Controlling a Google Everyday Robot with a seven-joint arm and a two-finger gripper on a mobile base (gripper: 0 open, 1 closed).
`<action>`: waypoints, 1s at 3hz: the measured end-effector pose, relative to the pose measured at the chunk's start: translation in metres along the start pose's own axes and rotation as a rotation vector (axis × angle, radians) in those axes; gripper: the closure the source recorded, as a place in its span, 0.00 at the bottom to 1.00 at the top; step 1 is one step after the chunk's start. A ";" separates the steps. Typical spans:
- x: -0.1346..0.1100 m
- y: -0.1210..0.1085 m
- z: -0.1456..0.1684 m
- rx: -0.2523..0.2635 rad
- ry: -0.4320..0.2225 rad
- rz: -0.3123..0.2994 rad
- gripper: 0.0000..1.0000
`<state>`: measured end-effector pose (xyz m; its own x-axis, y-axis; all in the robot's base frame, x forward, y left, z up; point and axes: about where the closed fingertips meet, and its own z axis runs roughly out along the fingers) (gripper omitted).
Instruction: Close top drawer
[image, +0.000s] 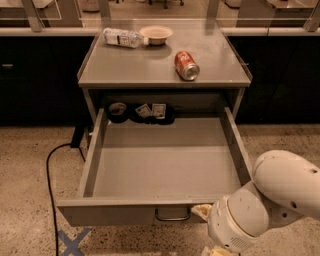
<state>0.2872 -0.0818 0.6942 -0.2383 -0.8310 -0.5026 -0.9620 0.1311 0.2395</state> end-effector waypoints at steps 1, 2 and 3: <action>0.001 0.000 0.001 -0.003 -0.002 0.002 0.00; 0.008 -0.005 0.005 0.003 -0.011 0.022 0.00; 0.002 -0.032 0.012 0.041 -0.037 0.015 0.00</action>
Offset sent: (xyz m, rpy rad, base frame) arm 0.0074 -0.0121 -0.0203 0.0184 0.0184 -0.0538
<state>0.3160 -0.0814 0.6759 -0.2565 -0.8086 -0.5294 -0.9629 0.1661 0.2128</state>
